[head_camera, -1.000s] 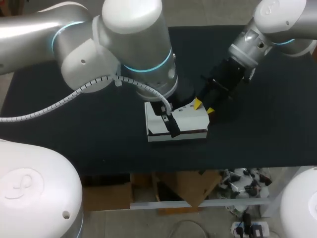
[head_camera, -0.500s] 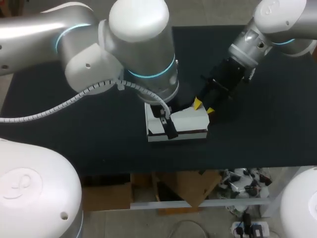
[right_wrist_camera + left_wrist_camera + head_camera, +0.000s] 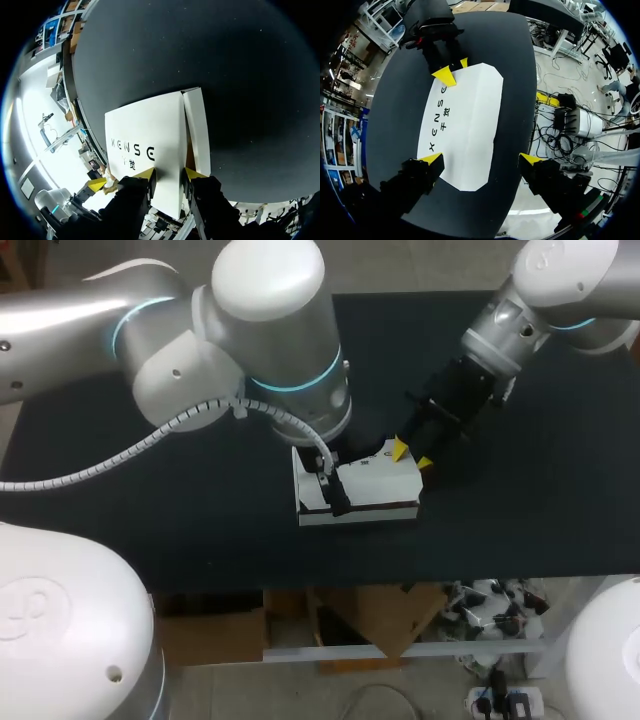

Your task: Assemble the packaging by folding the flat box into shape, placing the metal phone stand inside, and closing the box properly

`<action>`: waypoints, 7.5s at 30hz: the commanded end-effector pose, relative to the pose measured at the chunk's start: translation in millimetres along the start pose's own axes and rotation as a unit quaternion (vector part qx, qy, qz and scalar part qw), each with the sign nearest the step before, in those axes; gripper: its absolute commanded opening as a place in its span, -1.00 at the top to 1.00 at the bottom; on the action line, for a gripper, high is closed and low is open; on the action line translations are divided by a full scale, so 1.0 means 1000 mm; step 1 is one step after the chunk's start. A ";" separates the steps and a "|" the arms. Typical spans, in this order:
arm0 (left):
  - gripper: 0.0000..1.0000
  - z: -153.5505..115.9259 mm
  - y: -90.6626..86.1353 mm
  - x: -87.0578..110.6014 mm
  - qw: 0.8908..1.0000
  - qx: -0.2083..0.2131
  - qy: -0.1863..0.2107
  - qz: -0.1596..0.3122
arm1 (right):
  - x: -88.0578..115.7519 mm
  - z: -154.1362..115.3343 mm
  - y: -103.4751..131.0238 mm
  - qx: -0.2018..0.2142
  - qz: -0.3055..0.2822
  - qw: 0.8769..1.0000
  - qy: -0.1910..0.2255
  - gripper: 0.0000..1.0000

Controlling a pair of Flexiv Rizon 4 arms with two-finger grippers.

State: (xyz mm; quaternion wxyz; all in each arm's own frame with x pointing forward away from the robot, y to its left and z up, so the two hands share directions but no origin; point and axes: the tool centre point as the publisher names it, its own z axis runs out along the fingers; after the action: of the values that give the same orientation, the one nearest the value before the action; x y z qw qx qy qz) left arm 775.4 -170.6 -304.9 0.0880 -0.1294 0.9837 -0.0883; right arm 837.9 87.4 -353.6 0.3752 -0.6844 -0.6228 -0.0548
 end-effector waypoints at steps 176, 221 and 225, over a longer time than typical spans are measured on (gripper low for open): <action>0.15 0.067 0.003 -0.016 0.988 -0.037 -0.144 0.050 | -0.016 -0.012 -0.034 -0.047 -0.007 0.999 -0.007 1.00; 0.08 0.063 0.002 -0.015 0.987 -0.035 -0.145 0.056 | -0.019 0.013 -0.048 -0.051 -0.023 0.998 -0.036 1.00; 0.07 0.061 0.003 -0.013 0.987 -0.034 -0.146 0.059 | -0.018 0.013 -0.048 -0.051 -0.023 0.998 -0.035 1.00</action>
State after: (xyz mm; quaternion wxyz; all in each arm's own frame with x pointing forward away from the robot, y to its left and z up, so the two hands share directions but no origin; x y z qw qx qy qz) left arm 801.8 -173.1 -363.8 0.2280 -0.0848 0.9695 -0.0314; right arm 786.1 76.0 -350.8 0.3162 -0.6895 -0.6476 -0.0721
